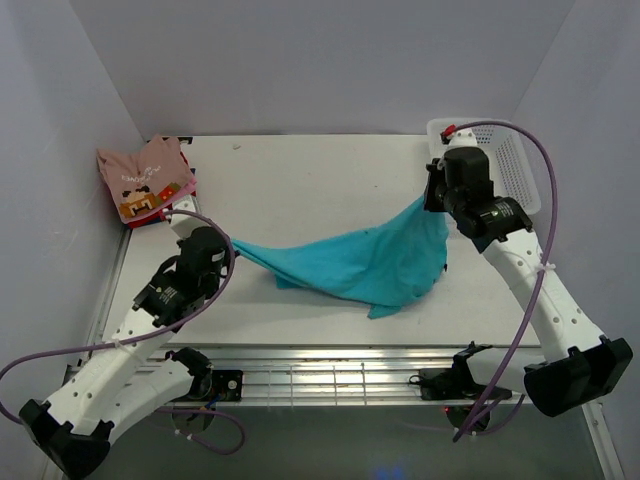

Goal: Fold and stack the t-shirts
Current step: Flatten out the tshirt

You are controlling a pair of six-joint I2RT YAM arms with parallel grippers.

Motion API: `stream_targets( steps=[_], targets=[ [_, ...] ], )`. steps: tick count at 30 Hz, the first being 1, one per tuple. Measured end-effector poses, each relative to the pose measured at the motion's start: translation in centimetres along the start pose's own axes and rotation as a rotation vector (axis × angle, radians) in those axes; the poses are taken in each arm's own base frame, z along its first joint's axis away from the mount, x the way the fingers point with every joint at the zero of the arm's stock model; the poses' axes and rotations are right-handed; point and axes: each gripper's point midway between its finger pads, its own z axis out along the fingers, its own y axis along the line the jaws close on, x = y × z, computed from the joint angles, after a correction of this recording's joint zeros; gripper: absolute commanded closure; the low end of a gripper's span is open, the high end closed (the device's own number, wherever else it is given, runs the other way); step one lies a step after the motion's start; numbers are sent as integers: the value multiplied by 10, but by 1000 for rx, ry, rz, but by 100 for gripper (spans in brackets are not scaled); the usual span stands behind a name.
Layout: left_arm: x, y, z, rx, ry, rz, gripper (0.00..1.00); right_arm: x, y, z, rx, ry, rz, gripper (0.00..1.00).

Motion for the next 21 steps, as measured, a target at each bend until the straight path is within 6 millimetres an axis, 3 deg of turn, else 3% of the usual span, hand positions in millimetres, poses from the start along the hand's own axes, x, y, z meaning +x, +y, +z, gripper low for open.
stream_targets(
  steps=[7,10,13,16,18,21],
  targets=[
    [-96,-34,-20,36,-214,-30,100,-67,-9,-19,28,-100,-1,92],
    [-135,-47,-38,77,-289,-48,100,-105,-8,-41,18,-171,-4,92],
    [-175,-50,-69,139,-375,-80,100,-156,-4,-87,-16,-305,3,92],
    [-213,-51,-113,243,-451,-118,100,-199,-1,-148,-69,-461,19,91],
    [-236,-50,-144,320,-495,-152,100,-216,-1,-192,-112,-565,28,90],
    [-263,-46,-194,447,-548,-197,100,-222,0,-253,-185,-678,31,89]
  ],
)
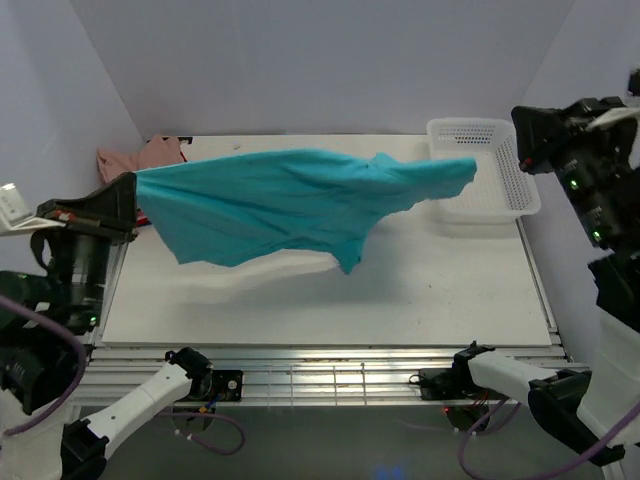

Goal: Fold and stack the t-shirts
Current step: Flatten out the tshirt

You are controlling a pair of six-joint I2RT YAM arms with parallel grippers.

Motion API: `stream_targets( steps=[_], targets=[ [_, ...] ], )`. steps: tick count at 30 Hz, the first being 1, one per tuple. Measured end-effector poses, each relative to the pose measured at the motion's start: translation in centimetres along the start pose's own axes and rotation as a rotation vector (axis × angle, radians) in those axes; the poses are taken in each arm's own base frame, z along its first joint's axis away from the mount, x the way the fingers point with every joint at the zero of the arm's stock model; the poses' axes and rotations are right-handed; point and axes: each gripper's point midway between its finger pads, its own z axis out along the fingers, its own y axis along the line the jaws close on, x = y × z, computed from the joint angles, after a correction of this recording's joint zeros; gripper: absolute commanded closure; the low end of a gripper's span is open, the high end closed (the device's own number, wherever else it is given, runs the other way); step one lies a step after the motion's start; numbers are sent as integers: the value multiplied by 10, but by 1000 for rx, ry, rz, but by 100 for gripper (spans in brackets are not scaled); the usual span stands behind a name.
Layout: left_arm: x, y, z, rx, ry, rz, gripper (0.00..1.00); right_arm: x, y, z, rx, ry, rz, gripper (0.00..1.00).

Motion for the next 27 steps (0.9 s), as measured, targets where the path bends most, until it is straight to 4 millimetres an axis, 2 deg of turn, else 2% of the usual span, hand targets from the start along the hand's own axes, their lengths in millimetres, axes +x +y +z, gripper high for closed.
stream_targets(
  steps=[3,7,9,11,12,14,15,18,20,21,22,24,27],
  targets=[
    [-32,-16,-25,108,-22,-49,100,-36,11,-50,-79,-108,15,88],
    [-52,-31,-49,211,-18,-86,100,-75,22,-101,-154,-240,26,87],
    [-54,-39,-55,253,-5,-91,100,-81,26,-114,-182,-264,31,86],
    [-48,-45,-59,289,24,-90,100,-71,29,-114,-201,-238,39,85],
    [-42,-48,-59,304,45,-88,100,-59,31,-108,-216,-219,46,85],
    [-21,-50,-55,320,101,-79,100,-5,33,-86,-235,-95,60,83],
    [-7,-50,-52,325,137,-73,100,29,33,-71,-238,-29,68,83],
    [44,-48,-40,326,275,-45,100,151,25,-36,-209,261,101,82],
    [83,-50,-31,342,386,-25,100,220,19,-23,-184,433,118,82],
    [101,-54,-26,359,443,-18,100,246,17,-22,-175,497,126,82],
    [119,-59,-20,379,496,-15,100,264,15,-23,-167,541,132,82],
    [151,-72,-7,429,591,-22,100,279,14,-27,-167,573,139,82],
    [190,-96,11,525,704,-50,100,273,17,-29,-192,521,143,82]
  ],
)
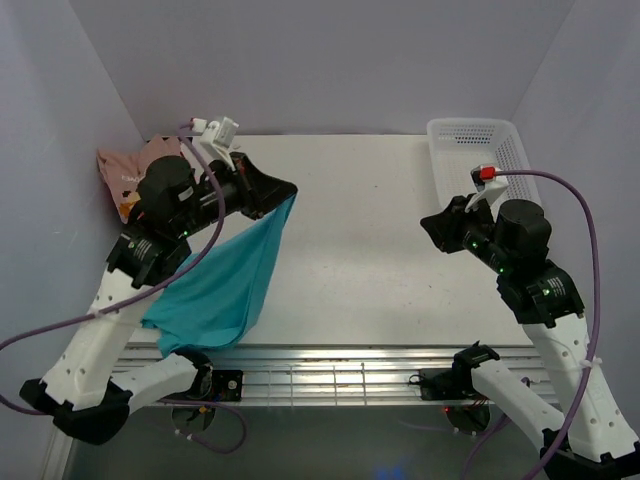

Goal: Fold and stack the t-shirts
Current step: Flatten out the tshirt

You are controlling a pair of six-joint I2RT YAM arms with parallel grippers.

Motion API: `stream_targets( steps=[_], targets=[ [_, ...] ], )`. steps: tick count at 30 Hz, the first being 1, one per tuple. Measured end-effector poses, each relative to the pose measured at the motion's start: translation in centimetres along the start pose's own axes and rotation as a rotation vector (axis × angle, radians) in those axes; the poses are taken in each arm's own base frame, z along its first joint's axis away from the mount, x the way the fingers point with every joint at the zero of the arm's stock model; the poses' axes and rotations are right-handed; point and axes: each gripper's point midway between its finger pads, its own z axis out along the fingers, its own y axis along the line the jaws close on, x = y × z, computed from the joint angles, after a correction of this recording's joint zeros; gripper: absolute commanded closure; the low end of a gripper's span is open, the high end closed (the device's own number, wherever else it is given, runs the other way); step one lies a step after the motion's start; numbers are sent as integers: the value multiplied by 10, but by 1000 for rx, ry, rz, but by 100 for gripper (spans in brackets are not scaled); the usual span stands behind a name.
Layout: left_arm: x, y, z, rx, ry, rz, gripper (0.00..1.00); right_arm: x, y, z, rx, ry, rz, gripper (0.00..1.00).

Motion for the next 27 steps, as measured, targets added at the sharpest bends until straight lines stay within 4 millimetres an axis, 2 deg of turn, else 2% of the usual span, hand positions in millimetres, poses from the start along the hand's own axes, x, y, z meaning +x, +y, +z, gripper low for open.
stream_targets(
  steps=[2,4,7,10,11,14,16,18,20,22,24,27],
  targets=[
    [6,-5,31,72,69,-22,100,-3,2,-1,-15,-33,-7,82],
    [1,-14,48,129,91,-29,100,-3,2,0,-25,-57,-13,82],
    [-25,-39,55,229,53,-6,100,9,-2,9,-21,-40,-8,82],
    [-62,-74,38,336,-45,51,100,25,-8,20,-16,2,3,82],
    [-79,-93,26,394,-92,80,100,31,-9,23,-16,19,9,82],
    [-114,-136,-6,535,-188,143,100,43,-11,30,-20,47,30,82],
    [-126,-159,-24,625,-221,178,100,47,-12,32,-23,49,35,82],
    [-125,-167,-34,671,-229,195,100,51,-12,32,-24,47,38,82],
    [-112,-160,-33,666,-207,188,100,54,-13,31,-24,44,39,82],
    [-88,-139,-23,610,-162,153,100,56,-13,29,-25,42,39,82],
    [-60,-110,-10,521,-109,104,100,58,-14,30,-24,43,39,82],
    [-8,-51,10,307,-11,10,100,65,-16,32,-22,56,42,82]
  ],
)
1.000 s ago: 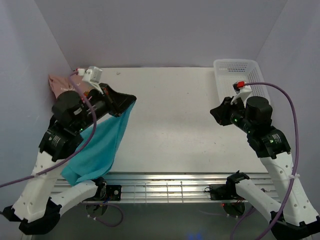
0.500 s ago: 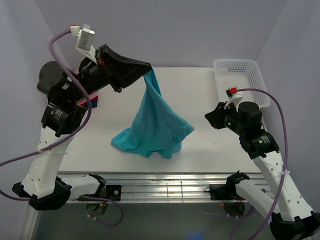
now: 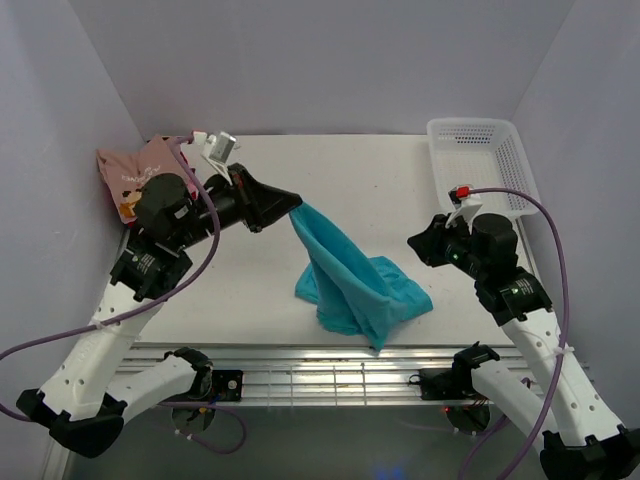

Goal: Fold and stack the t-shirts
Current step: Flatten out the tshirt

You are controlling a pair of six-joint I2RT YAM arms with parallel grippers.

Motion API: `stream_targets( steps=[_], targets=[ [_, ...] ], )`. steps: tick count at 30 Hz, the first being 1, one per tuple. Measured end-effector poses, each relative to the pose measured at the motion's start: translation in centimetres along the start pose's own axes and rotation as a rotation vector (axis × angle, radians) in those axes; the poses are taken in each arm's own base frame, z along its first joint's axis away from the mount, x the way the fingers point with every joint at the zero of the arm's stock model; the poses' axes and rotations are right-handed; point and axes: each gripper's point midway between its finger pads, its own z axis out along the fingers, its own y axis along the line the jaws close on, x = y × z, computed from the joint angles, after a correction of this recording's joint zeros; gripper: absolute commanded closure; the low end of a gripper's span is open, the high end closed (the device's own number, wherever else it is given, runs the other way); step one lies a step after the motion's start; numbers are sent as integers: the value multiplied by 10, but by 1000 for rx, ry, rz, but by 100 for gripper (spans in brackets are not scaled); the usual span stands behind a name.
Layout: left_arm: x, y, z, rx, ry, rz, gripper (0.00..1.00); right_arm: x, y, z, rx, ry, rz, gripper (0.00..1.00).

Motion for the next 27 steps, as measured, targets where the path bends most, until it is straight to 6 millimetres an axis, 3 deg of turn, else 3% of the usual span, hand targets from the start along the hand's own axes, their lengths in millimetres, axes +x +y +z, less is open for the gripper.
stream_targets(
  steps=[3,6,10,13,17,21,27],
  targets=[
    [52,61,-17,-259,66,-88,100,9,-3,6,-2,24,5,82],
    [81,97,-54,-485,67,-116,100,24,-7,13,2,65,16,79],
    [70,101,-99,-631,-38,-93,100,44,-14,25,15,128,40,58],
    [63,98,-116,-667,-91,-83,100,59,-19,33,41,184,58,47],
    [76,113,-117,-728,-56,-102,100,83,-27,45,116,270,47,42],
    [99,131,-117,-782,16,-122,100,120,-49,53,242,405,46,41],
    [104,132,-122,-791,28,-124,100,161,-83,39,435,526,57,38]
  ],
)
